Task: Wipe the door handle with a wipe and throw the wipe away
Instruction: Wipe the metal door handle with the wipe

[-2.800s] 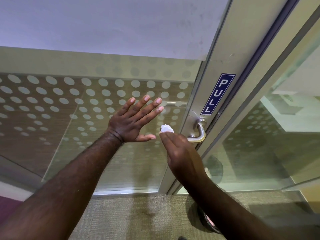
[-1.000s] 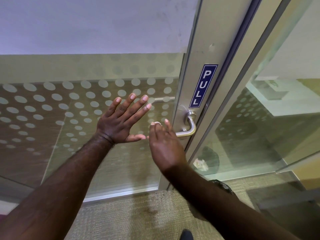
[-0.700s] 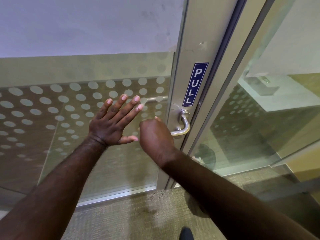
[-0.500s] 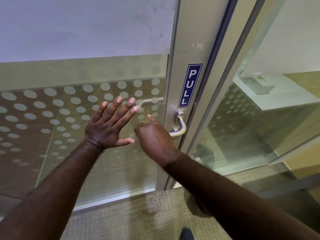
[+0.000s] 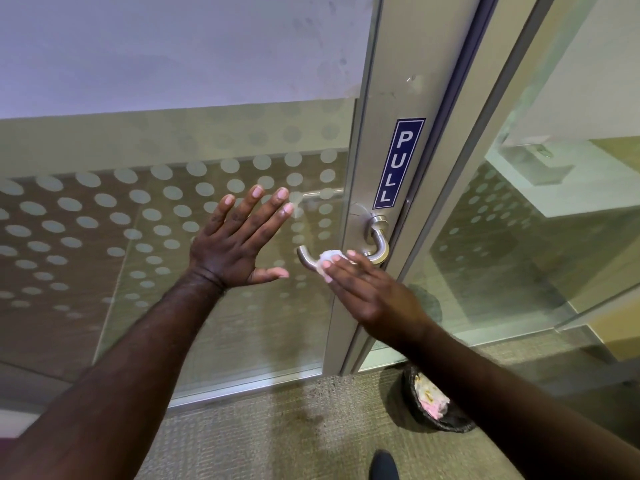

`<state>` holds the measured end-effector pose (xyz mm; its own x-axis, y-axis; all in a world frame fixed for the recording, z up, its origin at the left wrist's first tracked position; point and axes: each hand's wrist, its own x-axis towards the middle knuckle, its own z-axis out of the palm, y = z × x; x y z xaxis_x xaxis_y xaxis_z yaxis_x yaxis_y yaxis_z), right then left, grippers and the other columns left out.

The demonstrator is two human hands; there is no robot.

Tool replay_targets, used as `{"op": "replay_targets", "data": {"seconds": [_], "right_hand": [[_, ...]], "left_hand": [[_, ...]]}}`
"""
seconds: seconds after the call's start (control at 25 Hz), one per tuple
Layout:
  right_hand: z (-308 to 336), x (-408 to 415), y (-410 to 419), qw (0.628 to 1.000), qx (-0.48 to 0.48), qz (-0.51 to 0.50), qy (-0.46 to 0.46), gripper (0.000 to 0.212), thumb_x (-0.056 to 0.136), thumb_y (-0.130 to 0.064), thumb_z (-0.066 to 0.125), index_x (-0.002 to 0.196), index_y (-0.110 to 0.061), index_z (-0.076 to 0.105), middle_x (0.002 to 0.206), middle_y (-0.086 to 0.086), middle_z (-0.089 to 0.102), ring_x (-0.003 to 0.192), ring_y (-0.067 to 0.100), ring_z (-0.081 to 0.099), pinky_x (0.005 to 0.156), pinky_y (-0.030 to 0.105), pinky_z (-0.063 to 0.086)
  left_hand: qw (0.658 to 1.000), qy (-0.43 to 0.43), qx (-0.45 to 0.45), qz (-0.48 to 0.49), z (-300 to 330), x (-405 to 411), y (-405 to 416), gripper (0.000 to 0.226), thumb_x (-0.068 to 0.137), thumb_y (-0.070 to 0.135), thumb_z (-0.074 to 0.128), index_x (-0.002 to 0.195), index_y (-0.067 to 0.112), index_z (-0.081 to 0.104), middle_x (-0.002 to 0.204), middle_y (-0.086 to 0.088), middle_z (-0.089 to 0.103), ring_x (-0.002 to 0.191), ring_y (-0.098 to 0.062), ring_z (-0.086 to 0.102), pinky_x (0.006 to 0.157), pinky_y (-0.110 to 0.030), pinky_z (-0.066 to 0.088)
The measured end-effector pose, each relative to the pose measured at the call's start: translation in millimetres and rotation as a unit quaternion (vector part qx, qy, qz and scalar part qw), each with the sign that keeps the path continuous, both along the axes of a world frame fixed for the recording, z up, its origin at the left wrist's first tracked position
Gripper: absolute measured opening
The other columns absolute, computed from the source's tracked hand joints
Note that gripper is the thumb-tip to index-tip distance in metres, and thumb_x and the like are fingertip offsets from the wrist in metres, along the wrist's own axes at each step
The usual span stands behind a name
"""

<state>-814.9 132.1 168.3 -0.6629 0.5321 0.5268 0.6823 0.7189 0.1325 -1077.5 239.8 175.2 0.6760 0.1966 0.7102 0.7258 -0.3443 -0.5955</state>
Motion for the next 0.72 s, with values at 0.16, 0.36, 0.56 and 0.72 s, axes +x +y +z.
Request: {"op": "replay_targets", "data": {"seconds": [0.16,0.36,0.56,0.72], "right_hand": [[2,49,9,0.999,-0.003,-0.022,0.035,0.031,0.098,0.0,0.038,0.119,0.005,0.06,0.123,0.023,0.064,0.115,0.036,0.061,0.108,0.048,0.04],[5,70,0,0.97,0.004,-0.182,0.163,0.025,0.083,-0.002,0.06,0.105,-0.003,0.072,0.112,0.014,0.072,0.109,0.033,0.063,0.088,0.054,0.055],[26,51,-2,0.961,0.037,-0.176,0.212,0.028,0.082,0.0,0.072,0.11,-0.005,0.071,0.117,0.011,0.07,0.108,0.021,0.065,0.1,0.042,0.048],[39,47,-3,0.948,0.071,-0.158,0.265,0.026,0.086,-0.006,0.072,0.112,-0.006,0.071,0.118,0.008,0.07,0.107,0.016,0.067,0.091,0.039,0.056]], "left_hand": [[1.0,-0.004,-0.005,0.001,1,1,-2,0.094,0.091,0.078,0.01,0.157,0.012,0.026,0.164,-0.004,0.019,0.15,-0.026,0.017,0.12,-0.041,0.006],[1.0,-0.005,-0.013,0.005,2,0,-3,0.095,0.091,0.079,0.012,0.157,0.012,0.026,0.164,-0.005,0.019,0.151,-0.026,0.016,0.12,-0.042,0.007],[0.999,-0.02,-0.05,-0.01,7,0,-9,0.094,0.091,0.079,0.015,0.157,0.014,0.024,0.165,-0.004,0.018,0.151,-0.026,0.016,0.12,-0.041,0.005],[0.991,-0.039,-0.122,-0.029,12,-1,-20,0.089,0.092,0.078,0.017,0.159,0.018,0.018,0.165,-0.001,0.014,0.151,-0.025,0.016,0.121,-0.041,0.005]]}}
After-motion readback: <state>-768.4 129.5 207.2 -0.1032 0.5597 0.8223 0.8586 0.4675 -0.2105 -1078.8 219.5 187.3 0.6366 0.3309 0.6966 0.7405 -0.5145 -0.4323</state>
